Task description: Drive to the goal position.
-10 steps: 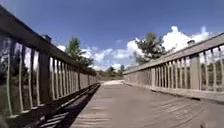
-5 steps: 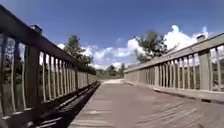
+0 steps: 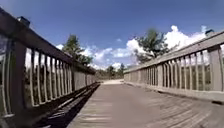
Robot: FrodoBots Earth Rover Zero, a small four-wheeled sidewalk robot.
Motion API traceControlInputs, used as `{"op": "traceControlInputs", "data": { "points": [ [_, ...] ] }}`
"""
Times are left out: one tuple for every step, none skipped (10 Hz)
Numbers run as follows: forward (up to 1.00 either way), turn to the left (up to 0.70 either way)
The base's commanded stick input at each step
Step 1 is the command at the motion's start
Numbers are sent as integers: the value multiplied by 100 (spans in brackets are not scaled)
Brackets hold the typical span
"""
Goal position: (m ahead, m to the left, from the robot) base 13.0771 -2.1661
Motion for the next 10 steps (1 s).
{"op": "traceControlInputs", "data": {
  "points": [
    [45, 2],
    [45, 2],
    [45, 2],
    [45, 2],
    [45, 2],
    [45, 2],
    [45, 2],
    [45, 2],
    [45, 2],
    [45, 2]
  ]
}}
